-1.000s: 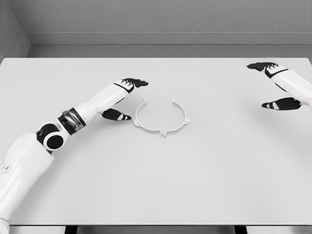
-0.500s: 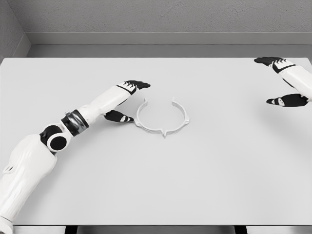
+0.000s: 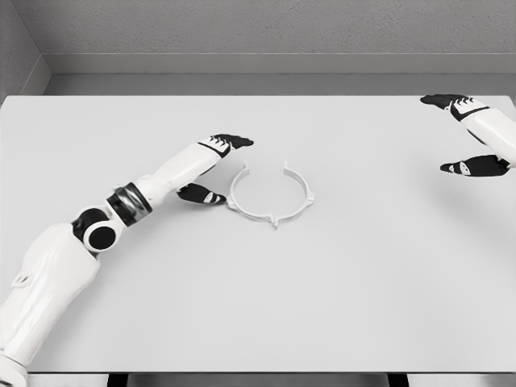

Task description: Assemble PVC drainage pipe clamps

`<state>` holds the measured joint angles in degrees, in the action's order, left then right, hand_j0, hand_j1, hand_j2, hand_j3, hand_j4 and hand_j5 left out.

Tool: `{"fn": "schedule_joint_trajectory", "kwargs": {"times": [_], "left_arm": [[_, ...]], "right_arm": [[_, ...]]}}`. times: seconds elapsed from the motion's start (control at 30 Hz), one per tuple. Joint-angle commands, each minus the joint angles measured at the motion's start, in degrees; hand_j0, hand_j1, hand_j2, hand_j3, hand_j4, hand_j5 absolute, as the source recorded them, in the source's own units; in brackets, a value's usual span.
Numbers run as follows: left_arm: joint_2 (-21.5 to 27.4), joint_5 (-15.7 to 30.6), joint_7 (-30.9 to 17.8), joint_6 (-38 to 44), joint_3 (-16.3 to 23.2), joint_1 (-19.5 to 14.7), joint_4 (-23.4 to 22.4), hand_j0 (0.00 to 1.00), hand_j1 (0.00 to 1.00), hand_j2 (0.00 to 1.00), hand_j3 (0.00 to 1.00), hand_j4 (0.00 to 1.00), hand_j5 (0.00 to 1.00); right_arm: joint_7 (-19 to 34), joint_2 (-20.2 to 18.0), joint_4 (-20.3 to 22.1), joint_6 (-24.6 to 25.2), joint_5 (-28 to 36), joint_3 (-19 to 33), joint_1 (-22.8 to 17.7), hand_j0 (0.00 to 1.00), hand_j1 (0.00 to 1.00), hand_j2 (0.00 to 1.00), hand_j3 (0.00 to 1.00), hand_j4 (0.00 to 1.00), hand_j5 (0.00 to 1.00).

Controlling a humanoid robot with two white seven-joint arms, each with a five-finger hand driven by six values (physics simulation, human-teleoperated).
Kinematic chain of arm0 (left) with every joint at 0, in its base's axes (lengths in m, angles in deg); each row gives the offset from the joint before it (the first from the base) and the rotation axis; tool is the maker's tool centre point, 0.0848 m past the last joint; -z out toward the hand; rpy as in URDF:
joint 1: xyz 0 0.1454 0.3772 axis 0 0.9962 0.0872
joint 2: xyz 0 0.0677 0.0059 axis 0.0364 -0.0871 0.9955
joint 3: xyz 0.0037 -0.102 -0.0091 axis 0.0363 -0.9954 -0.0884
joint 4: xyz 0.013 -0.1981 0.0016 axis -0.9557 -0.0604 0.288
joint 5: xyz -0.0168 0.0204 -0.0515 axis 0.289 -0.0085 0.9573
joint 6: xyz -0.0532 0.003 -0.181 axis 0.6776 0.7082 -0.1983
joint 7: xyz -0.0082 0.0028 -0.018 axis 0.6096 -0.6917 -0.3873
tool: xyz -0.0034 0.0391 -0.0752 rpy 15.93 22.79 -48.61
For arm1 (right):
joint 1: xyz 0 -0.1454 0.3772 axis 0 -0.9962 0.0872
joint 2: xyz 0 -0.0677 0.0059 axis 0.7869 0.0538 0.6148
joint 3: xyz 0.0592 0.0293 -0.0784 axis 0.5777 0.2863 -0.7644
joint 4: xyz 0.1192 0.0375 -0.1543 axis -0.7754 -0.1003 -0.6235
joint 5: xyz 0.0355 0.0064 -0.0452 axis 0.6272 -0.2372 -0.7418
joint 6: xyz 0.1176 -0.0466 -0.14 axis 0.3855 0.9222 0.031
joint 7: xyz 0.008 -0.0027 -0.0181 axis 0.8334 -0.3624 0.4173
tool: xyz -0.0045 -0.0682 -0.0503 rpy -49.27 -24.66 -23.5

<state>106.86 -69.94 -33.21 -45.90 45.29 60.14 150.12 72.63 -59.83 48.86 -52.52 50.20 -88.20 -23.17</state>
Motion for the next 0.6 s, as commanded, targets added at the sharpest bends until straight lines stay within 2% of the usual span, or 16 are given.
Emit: {"fn": "schedule_joint_trajectory", "kwargs": {"times": [0.0,0.57], "left_arm": [[-0.65,0.36,0.02,0.02,-0.06,0.00,0.01,1.00,1.00,1.00,1.00,1.00,1.00],[-0.22,0.36,0.02,0.02,-0.15,0.35,0.01,1.00,1.00,1.00,1.00,1.00,1.00]], "right_arm": [[-0.05,-0.06,0.07,0.11,0.43,-0.06,0.00,1.00,1.00,1.00,1.00,1.00,1.00],[-0.05,-0.06,0.07,0.11,0.43,-0.06,-0.09,1.00,1.00,1.00,1.00,1.00,1.00]]}}
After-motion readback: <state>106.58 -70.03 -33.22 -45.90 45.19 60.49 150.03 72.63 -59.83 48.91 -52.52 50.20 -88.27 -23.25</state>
